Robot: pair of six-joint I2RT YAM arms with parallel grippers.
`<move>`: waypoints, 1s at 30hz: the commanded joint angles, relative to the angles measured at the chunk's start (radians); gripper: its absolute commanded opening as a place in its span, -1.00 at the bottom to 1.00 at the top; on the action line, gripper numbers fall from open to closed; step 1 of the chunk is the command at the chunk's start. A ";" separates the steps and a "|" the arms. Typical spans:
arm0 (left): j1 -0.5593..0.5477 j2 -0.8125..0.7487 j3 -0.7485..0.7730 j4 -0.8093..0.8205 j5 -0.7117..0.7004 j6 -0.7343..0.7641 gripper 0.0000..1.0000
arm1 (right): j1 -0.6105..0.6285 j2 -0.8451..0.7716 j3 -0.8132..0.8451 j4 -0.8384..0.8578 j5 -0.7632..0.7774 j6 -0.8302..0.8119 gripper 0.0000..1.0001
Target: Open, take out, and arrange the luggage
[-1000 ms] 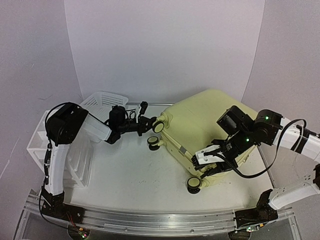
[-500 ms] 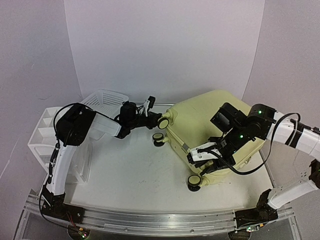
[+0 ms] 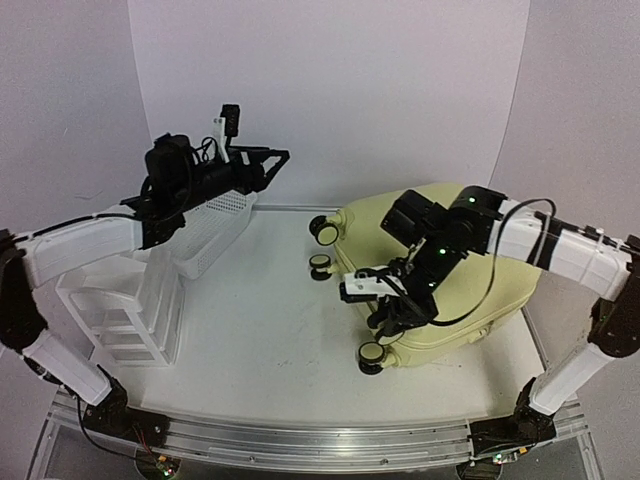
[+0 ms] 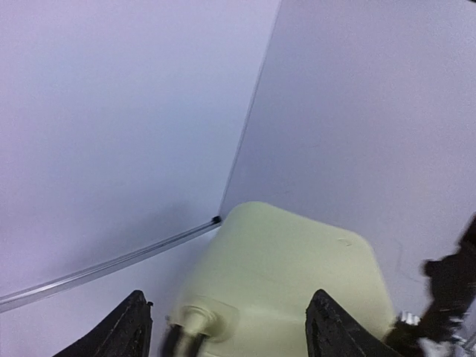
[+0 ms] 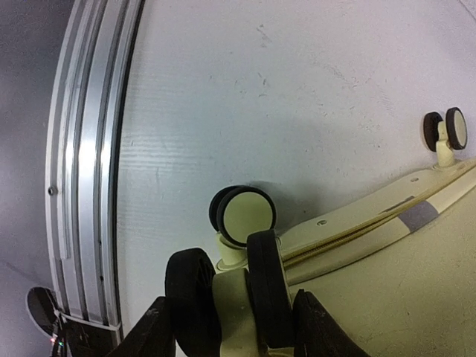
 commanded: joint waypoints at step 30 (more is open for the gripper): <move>-0.327 -0.583 -0.271 -0.772 -0.287 0.095 0.66 | 0.066 0.064 0.282 -0.033 0.028 1.041 0.97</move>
